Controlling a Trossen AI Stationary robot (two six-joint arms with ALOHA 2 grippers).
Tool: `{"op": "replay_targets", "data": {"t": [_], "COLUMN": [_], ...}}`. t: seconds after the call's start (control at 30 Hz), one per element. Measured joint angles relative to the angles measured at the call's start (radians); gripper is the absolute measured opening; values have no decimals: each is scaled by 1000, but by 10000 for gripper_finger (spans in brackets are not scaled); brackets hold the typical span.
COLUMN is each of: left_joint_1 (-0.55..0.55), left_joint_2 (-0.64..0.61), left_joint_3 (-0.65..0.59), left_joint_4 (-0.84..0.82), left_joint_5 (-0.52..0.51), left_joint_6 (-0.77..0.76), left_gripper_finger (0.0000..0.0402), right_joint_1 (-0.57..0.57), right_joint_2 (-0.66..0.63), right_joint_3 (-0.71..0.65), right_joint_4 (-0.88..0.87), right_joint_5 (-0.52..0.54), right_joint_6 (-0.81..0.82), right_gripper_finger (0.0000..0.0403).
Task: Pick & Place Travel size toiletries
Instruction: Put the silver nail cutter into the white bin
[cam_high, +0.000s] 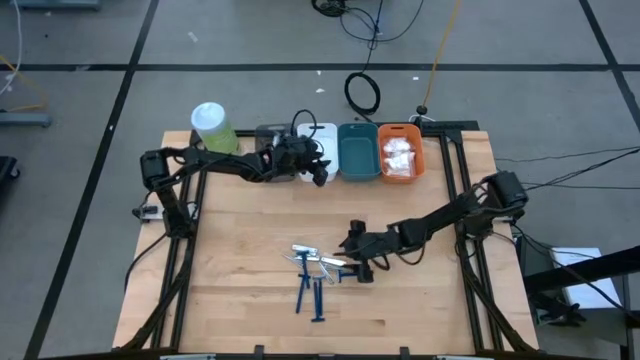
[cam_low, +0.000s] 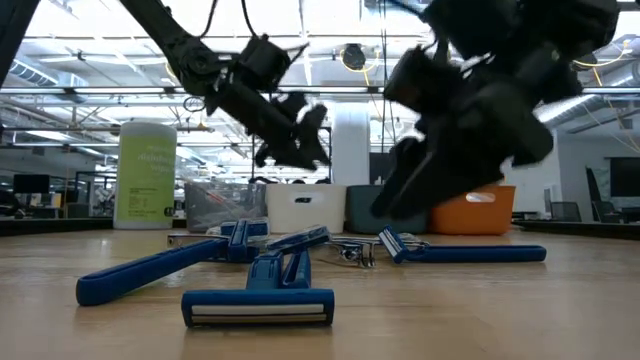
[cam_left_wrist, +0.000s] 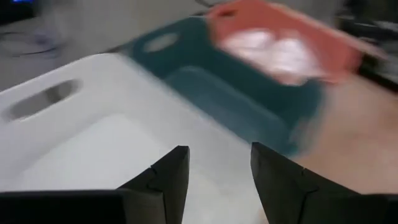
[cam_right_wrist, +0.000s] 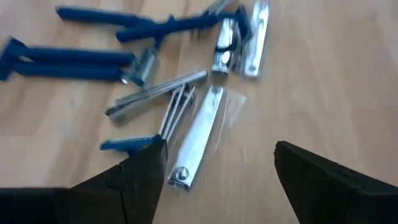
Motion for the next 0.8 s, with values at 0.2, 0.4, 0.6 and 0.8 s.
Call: {"op": "replay_targets", "data": {"t": [0.2,0.4,0.6,0.8], "left_joint_1": [-76,-192,-295,-382], "left_joint_2": [-138,-313,-435,-485], "left_joint_3": [1,2,1,1], "left_joint_4": [-38,-185,-361,-413], "left_joint_5": [106,100,19,-271], "left_joint_6": [143,200,140,112], "left_gripper_finger": [170,170,170,170], "right_joint_1": [-5,-36,-61,-69], "right_joint_2": [42,39,38,38], "right_joint_3": [4,6,6,5], "right_joint_4": [-61,-82,-108,-102], "right_joint_5": [-2,-4,-92,-154], "right_joint_6": [18,-3,-11,-62], "right_gripper_finger": [281,281,257,174]}}
